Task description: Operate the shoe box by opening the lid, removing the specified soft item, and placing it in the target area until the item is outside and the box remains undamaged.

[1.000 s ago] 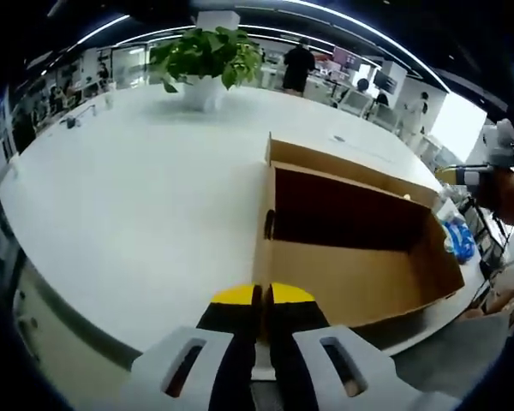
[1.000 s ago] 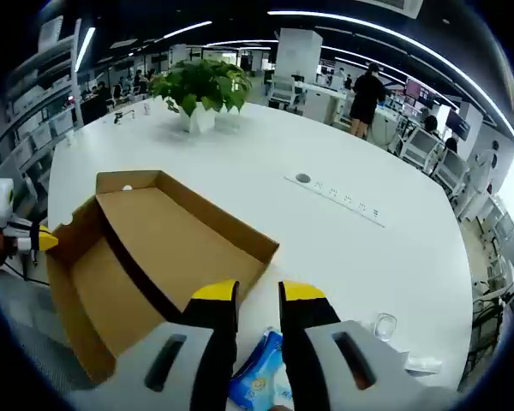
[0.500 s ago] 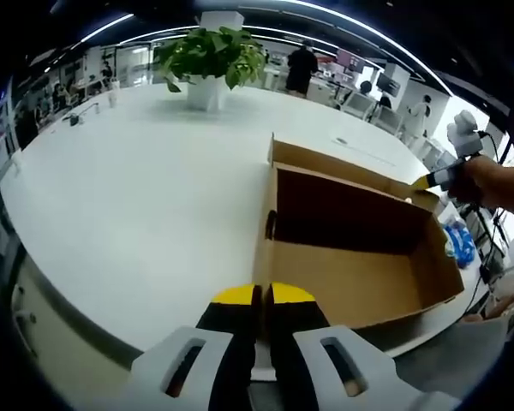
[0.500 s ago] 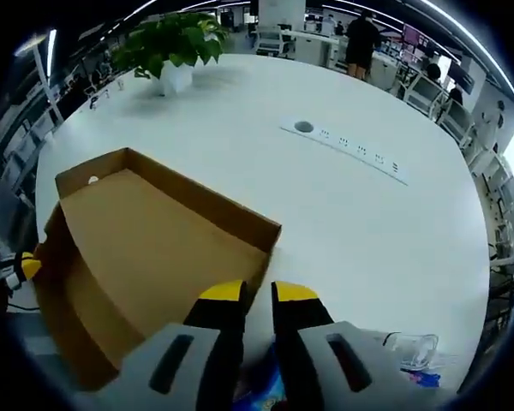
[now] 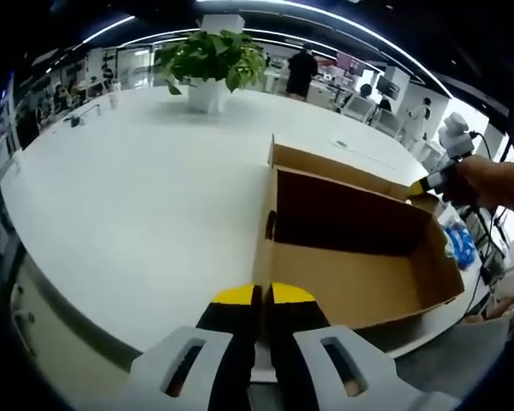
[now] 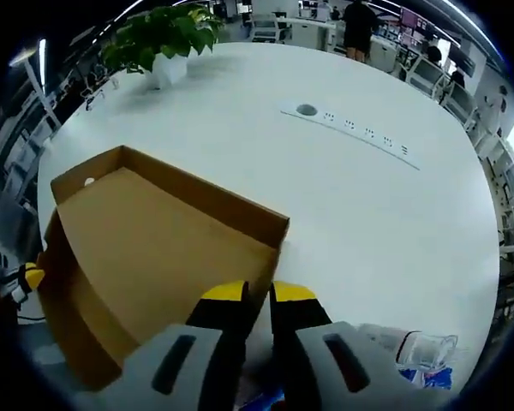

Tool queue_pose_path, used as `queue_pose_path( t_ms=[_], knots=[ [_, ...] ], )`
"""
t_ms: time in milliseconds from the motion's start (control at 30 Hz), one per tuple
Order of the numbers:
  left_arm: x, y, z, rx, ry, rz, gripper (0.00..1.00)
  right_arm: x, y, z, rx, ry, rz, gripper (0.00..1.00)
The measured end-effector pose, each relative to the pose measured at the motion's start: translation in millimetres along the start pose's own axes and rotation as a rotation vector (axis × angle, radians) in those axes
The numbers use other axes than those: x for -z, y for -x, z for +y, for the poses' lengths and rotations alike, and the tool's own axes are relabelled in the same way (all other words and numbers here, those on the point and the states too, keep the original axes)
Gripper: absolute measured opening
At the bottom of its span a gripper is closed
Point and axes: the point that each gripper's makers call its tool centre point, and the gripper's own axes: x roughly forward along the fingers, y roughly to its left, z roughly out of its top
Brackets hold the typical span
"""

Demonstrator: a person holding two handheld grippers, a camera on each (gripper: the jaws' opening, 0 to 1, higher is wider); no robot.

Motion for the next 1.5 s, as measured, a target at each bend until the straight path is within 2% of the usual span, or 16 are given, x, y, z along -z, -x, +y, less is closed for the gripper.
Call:
queue_pose_path(
  t_ms=[167, 733, 833, 1067, 1300, 1500],
  knots=[
    [-0.4, 0.4, -0.3, -0.001, -0.004, -0.005, 0.00, 0.9, 0.7, -0.9, 0.010, 0.002, 0.003, 0.06],
    [0.0, -0.6, -2.9, 0.006, -0.013, -0.009, 0.00, -5.8, 23.1, -2.7, 0.008, -0.005, -0.066, 0.00],
    [0.3, -0.7, -2.6, 0.008, -0.009, -0.011, 0.01, -8.1, 28.2, 0.1, -0.014, -0.045, -0.098, 0.00],
    [0.7, -0.6, -2.6, 0.005, -0.005, -0.013, 0.00, -10.5, 40.8, 3.8, -0.036, -0.016, -0.149, 0.00],
    [0.2, -0.6, -2.2, -0.001, -0.011, -0.015, 0.00, -21.2, 57.9, 9.6, -0.047, 0.037, -0.256, 0.00],
    [-0.4, -1.2, -2.3, -0.003, -0.006, -0.017, 0.00, -26.1, 68.5, 14.8, -0.045, 0.086, -0.317, 0.00]
  ],
)
